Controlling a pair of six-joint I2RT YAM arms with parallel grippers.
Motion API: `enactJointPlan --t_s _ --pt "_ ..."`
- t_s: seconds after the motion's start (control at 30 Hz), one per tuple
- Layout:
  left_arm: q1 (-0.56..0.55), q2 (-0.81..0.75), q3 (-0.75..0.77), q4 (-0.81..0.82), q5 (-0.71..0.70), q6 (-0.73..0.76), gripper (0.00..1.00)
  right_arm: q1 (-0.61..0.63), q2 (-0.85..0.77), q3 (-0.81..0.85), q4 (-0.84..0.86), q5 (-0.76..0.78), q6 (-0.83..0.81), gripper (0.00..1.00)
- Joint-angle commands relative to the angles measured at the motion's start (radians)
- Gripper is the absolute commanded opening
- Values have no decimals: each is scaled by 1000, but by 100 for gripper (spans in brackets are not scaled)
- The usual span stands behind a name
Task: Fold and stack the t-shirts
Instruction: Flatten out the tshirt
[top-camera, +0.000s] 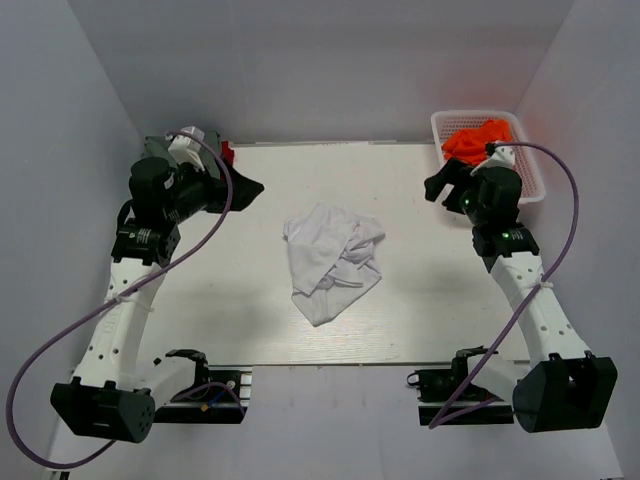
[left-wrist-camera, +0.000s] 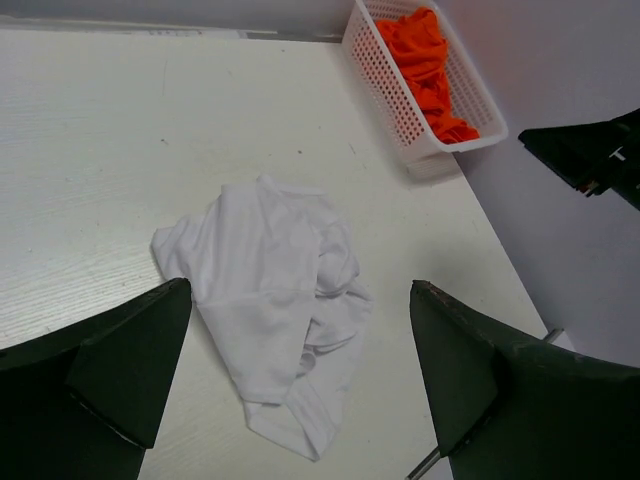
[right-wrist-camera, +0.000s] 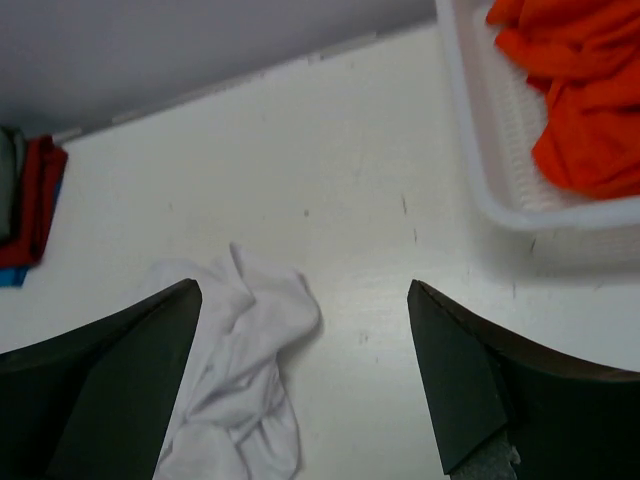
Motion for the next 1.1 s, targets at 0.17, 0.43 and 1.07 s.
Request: enactJointPlan --t_s 0.17,0.43,1.07 --pt "-9 124 -60 -167 20 23 100 2 8 -19 -118 -251 -50 90" --pt "-106 224 -365 -6 128 -77 100 70 178 13 -190 -161 -182 90" --pt "-436 688 -130 -216 -458 -69 75 203 741 268 -161 2 -167 89"
